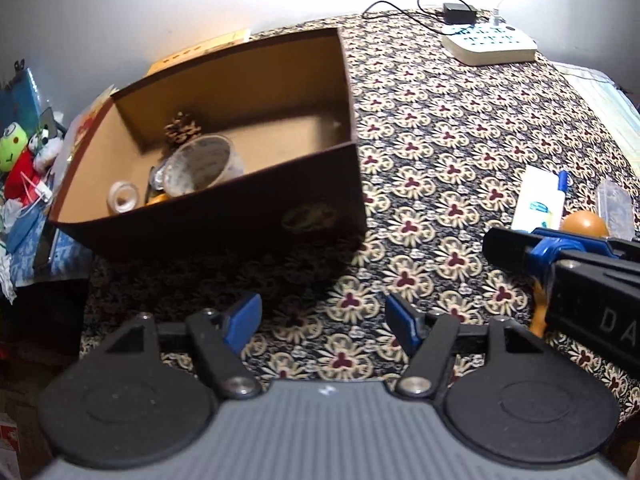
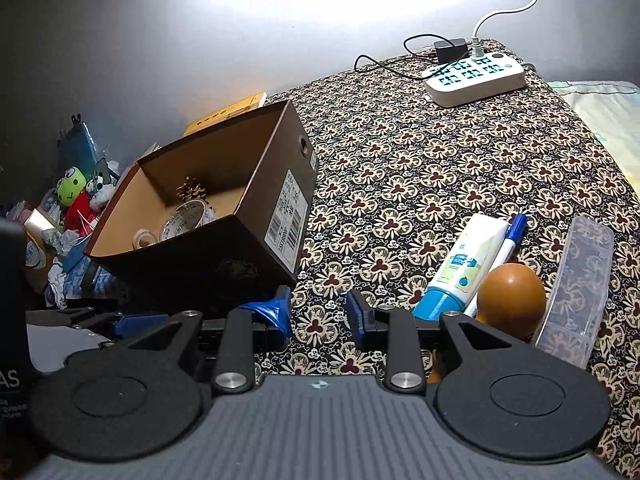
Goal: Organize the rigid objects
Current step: 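Withdraw the right gripper from the box toward the orange gourd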
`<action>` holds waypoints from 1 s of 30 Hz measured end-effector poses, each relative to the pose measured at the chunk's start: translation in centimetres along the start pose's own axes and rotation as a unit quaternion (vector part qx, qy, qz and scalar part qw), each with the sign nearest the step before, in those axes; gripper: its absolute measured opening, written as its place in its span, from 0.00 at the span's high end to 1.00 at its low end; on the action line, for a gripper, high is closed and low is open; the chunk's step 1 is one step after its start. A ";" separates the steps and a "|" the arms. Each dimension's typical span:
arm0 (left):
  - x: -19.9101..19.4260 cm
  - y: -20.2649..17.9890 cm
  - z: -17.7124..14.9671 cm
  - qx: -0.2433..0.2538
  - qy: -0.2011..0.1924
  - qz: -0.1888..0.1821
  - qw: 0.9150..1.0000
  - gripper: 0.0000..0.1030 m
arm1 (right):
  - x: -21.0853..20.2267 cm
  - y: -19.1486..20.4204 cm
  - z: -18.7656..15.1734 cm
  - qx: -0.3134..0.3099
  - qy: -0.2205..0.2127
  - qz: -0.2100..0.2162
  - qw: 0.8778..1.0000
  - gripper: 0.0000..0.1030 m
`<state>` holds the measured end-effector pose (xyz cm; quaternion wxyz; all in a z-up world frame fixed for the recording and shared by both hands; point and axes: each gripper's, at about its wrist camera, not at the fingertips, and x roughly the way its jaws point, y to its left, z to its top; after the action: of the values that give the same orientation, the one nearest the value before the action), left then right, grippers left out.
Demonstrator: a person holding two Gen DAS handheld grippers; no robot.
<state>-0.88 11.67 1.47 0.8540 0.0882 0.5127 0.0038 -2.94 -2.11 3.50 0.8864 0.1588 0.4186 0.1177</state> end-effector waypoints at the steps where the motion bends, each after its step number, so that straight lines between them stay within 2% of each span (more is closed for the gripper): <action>1: 0.0 -0.3 0.0 0.002 0.001 0.000 1.000 0.35 | -0.1 -0.3 0.0 0.003 0.000 0.000 1.000 0.87; 24: 1.8 -5.3 0.5 0.055 0.024 -0.012 0.998 0.34 | -0.7 -6.1 -0.2 0.054 0.017 -0.006 0.998 0.87; 30: 2.2 -6.3 0.2 0.075 0.026 -0.028 0.996 0.34 | -1.2 -7.8 -0.5 0.065 0.018 -0.012 0.998 0.87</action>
<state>-0.18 5.70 -1.36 0.8312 0.1371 0.5358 -0.0566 -3.54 -9.57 1.09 0.8680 0.2091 0.4429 0.0818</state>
